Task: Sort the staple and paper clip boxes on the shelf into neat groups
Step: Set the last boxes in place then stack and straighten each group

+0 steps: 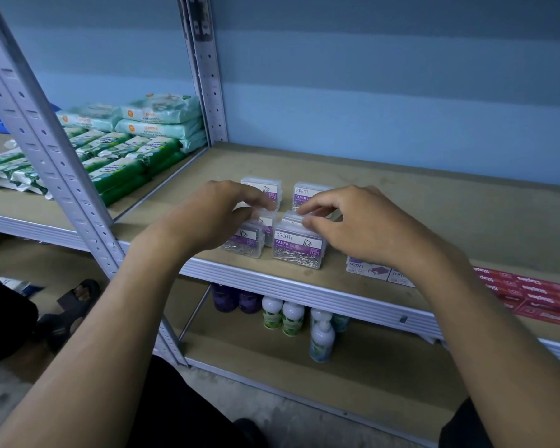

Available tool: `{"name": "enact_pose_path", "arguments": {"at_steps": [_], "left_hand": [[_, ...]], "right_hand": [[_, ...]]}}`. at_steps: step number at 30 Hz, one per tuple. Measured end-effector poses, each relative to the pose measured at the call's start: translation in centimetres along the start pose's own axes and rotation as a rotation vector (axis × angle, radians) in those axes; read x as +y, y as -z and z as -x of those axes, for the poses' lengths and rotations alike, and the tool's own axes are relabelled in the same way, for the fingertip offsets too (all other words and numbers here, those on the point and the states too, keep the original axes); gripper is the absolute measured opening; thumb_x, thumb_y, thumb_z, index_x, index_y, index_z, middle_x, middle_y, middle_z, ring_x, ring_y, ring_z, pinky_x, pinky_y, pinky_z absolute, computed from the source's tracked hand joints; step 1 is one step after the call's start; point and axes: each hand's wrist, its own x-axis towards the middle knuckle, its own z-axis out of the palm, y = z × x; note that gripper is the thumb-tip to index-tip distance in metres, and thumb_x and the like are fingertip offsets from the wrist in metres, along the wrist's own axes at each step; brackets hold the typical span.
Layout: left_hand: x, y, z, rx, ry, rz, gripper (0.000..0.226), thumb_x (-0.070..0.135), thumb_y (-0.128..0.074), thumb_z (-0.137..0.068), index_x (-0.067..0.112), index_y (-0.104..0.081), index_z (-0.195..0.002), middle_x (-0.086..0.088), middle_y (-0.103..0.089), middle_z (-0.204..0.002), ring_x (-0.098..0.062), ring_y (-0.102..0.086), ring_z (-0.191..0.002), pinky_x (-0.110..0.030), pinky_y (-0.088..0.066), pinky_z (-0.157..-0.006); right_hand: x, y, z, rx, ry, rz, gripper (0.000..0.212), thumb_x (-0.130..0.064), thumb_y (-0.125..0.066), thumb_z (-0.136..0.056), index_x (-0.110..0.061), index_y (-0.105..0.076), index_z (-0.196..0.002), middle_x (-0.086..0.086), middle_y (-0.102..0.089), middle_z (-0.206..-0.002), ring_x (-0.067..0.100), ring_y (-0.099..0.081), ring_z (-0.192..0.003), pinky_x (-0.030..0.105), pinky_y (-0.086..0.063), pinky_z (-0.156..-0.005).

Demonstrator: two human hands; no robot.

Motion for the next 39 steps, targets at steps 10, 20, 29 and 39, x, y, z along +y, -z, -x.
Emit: {"name": "enact_pose_path", "arguments": {"at_steps": [10,20,29,39], "left_hand": [[-0.7,0.8,1.1,-0.132,0.030,0.020,0.062,0.041,-0.080,-0.074,0.042,-0.056,-0.131,0.016,-0.052,-0.139,-0.008,-0.048,-0.127,-0.034,-0.038,-0.109],[-0.3,0.2,1.1,-0.088,0.057,-0.026,0.062,0.025,-0.079,-0.077,0.038,-0.057,-0.132,0.010,-0.057,-0.134,-0.009,-0.051,-0.113,-0.022,-0.036,-0.090],[-0.3,0.7,1.1,-0.096,0.031,-0.029,0.061,0.026,-0.081,-0.075,0.039,-0.058,-0.130,0.011,-0.059,-0.132,-0.005,-0.047,-0.101,-0.021,-0.034,-0.085],[-0.4,1.2,1.1,-0.013,0.061,0.160,0.045,0.061,-0.070,-0.072,0.044,-0.067,-0.113,0.021,-0.064,-0.121,-0.002,-0.059,-0.114,-0.029,-0.050,-0.094]], "right_hand": [[-0.7,0.3,0.3,-0.103,-0.017,0.083,0.069,-0.046,-0.087,-0.073,-0.040,-0.059,-0.136,-0.007,-0.065,-0.128,0.005,-0.058,-0.108,0.024,-0.045,-0.092],[-0.8,0.3,0.2,-0.100,-0.009,0.066,0.067,-0.044,-0.087,-0.073,-0.040,-0.061,-0.135,-0.007,-0.065,-0.127,0.002,-0.054,-0.096,0.021,-0.040,-0.085],[-0.6,0.3,0.0,-0.110,0.011,0.083,0.068,-0.045,-0.087,-0.072,-0.042,-0.061,-0.135,-0.008,-0.065,-0.128,0.001,-0.053,-0.090,0.021,-0.040,-0.085],[0.4,0.7,-0.3,-0.016,0.030,-0.006,0.050,-0.060,-0.076,-0.078,-0.043,-0.066,-0.124,-0.020,-0.066,-0.112,-0.004,-0.060,-0.102,0.023,-0.048,-0.093]]}}
